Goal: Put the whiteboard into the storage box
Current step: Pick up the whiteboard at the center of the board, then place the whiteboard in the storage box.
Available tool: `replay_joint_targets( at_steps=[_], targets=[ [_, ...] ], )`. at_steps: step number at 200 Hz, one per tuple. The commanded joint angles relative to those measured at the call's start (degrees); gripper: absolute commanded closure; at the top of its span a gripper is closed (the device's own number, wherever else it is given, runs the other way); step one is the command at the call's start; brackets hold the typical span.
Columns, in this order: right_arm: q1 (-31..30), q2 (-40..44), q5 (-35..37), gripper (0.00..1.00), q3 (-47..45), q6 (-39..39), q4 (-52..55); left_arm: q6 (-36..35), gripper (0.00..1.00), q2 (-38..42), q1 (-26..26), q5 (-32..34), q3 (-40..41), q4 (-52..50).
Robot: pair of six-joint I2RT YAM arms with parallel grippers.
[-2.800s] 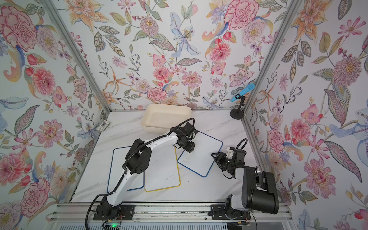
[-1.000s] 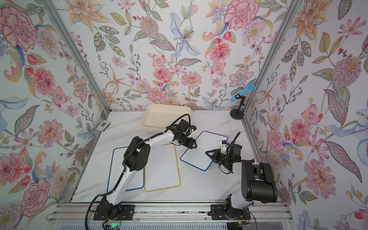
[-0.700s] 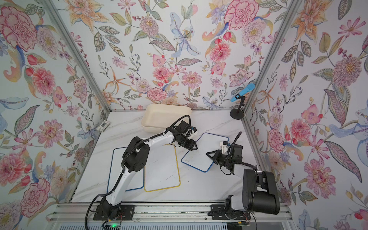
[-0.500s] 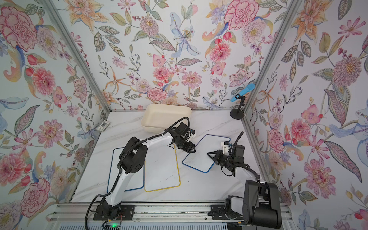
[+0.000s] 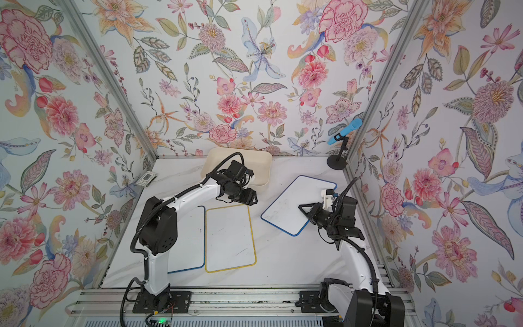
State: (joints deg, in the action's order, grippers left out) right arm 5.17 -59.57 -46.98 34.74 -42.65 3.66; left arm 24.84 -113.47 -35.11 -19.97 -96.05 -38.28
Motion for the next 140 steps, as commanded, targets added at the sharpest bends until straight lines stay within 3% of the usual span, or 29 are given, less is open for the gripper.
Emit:
replay_joint_targets(
  at_steps=[1, 51, 69, 140],
  targets=[
    [-3.81, 0.14, 2.27, 1.00, 5.71, -3.97, -4.23, 2.29, 0.32, 8.99, 2.72, 5.04, 4.39, -1.30],
    [-18.43, -12.87, 19.29, 1.00, 20.71, -10.83, -8.84, 7.12, 0.30, 28.43, 13.00, 6.35, 26.75, 6.65],
    [-23.48, -18.54, 28.19, 1.00, 26.36, -14.25, -10.49, 7.52, 0.30, 32.50, 15.19, 8.51, 31.01, 6.79],
    [-37.86, -41.79, 56.80, 1.00, 47.58, -27.41, -12.17, 10.45, 0.29, 45.48, 23.63, 5.48, 46.23, 10.64]
  ],
)
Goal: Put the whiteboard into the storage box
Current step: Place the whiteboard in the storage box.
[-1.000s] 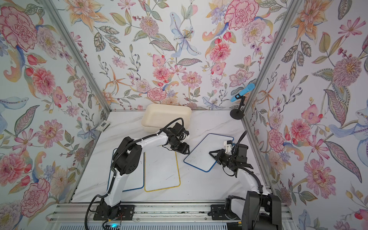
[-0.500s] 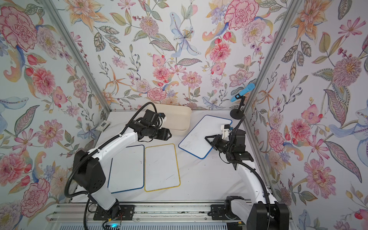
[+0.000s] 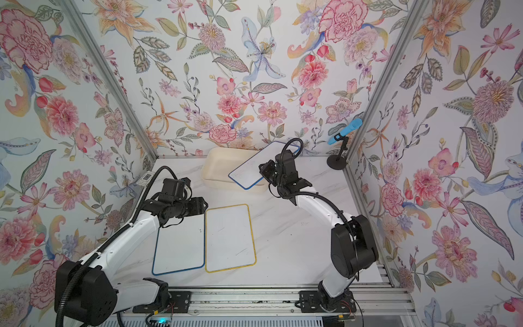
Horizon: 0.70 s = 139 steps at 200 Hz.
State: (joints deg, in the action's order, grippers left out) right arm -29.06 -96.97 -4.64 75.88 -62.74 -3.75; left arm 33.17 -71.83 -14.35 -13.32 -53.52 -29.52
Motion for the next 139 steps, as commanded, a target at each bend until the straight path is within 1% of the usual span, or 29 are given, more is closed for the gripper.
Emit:
replay_joint_targets(
  at_steps=[1, 8, 23, 30, 45, 66, 89, 117, 124, 139],
  targets=[
    [-3.86, -4.73, 14.87, 1.00, 6.68, -7.58, -4.72, 2.23, 0.29, 4.00, 2.94, -1.17, 3.86, 1.90],
    [-5.54, -6.66, 18.69, 1.00, 7.98, -9.27, -5.59, 2.78, 0.29, 5.32, 3.64, -1.55, 5.02, 2.33],
    [-7.75, -10.85, 24.49, 1.00, 11.45, -13.54, -5.26, 3.58, 0.29, 7.78, 4.66, -1.80, 6.93, 2.85],
    [-10.23, -12.51, 27.99, 1.00, 12.45, -14.42, -7.00, 4.03, 0.28, 9.00, 5.02, -1.79, 7.48, 2.71],
    [-11.95, -17.59, 30.79, 1.00, 18.80, -16.11, -5.69, 4.22, 0.28, 11.10, 5.19, -1.73, 8.25, 2.20],
    [-14.51, -25.65, 35.50, 1.00, 30.72, -20.71, 1.33, 4.18, 0.27, 13.32, 5.39, -0.34, 9.14, 0.85],
    [-18.03, -32.70, 43.28, 1.00, 40.72, -27.24, 8.12, 4.71, 0.26, 15.16, 6.16, 1.02, 10.74, 0.64],
    [-20.22, -38.26, 47.46, 1.00, 45.34, -34.17, 8.92, 4.97, 0.26, 17.78, 6.72, 1.80, 12.25, 0.08],
    [-20.59, -39.17, 49.35, 1.00, 45.98, -34.78, 8.93, 4.80, 0.26, 18.55, 6.87, 2.03, 12.45, -0.14],
    [-20.82, -41.14, 50.78, 1.00, 47.75, -35.63, 8.93, 4.05, 0.26, 19.85, 7.13, 2.69, 12.39, -1.23]
  ],
)
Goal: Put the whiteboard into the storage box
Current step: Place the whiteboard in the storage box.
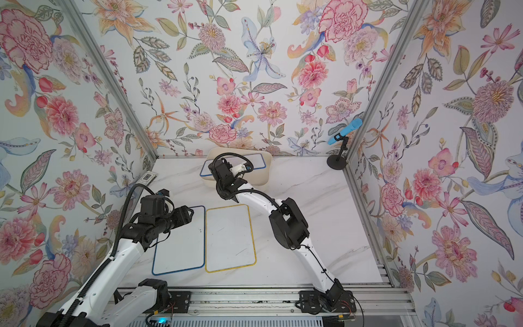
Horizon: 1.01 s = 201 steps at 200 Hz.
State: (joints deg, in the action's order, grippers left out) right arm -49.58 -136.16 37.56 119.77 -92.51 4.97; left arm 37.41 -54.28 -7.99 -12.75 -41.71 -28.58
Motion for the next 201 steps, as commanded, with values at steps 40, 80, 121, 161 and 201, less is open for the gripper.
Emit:
replay_joint_targets(
  at_steps=[40, 80, 121, 161, 201],
  targets=[
    [0.33, -9.02, 10.21, 1.00, 13.14, -5.50, 4.28, -0.19, 0.24, 4.84, 1.21, 3.21, 1.40, -3.26],
    [2.33, -13.42, 9.24, 1.00, 18.34, -9.45, 8.99, 0.25, 0.23, 4.15, 1.15, 2.32, 2.08, -2.56],
    [4.14, -17.80, 5.04, 0.91, 22.95, -14.20, 9.22, 0.69, 0.23, 3.75, 1.18, 1.42, 1.99, -1.62],
    [4.97, -18.95, -0.77, 0.54, 25.09, -18.54, 9.55, 1.61, 0.23, 2.98, 1.22, 0.44, 2.46, -0.62],
    [5.43, -16.41, -7.94, 0.12, 25.84, -21.30, 14.03, 2.47, 0.22, 2.78, 1.25, -0.86, 3.20, 0.62]
  ],
)
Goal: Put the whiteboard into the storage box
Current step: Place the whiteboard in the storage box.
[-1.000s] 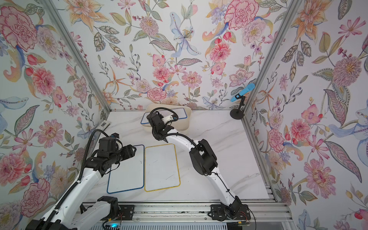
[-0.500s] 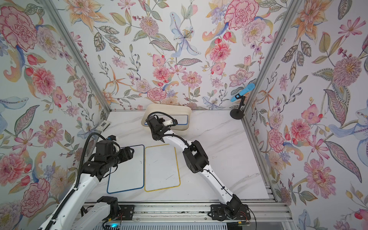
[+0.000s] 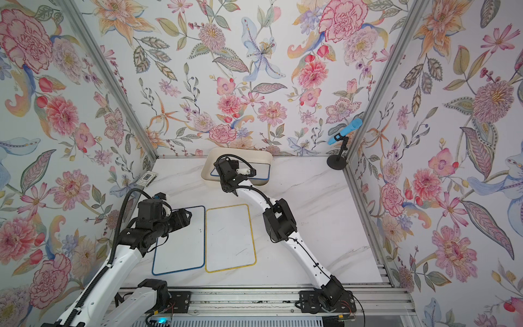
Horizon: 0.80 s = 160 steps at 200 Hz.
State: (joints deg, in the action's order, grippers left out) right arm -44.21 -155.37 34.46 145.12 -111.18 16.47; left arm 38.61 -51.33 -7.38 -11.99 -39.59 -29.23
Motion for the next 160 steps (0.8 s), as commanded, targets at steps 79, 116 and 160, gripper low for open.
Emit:
replay_joint_targets(
  at_steps=[79, 116, 160],
  targets=[
    [1.12, 1.71, -14.64, 0.00, 1.13, -0.42, -4.55, 1.29, 0.21, 0.07, 0.62, -2.67, 2.49, 1.42],
    [4.03, 1.90, -30.10, 0.00, -2.89, -0.47, -10.47, 1.02, 0.14, -1.65, 0.63, -3.92, 3.14, 1.90],
    [4.35, 8.50, -36.85, 0.02, -12.03, 8.52, -11.62, -0.28, 0.14, -3.45, 0.61, -4.18, 3.60, 1.66]
  ],
)
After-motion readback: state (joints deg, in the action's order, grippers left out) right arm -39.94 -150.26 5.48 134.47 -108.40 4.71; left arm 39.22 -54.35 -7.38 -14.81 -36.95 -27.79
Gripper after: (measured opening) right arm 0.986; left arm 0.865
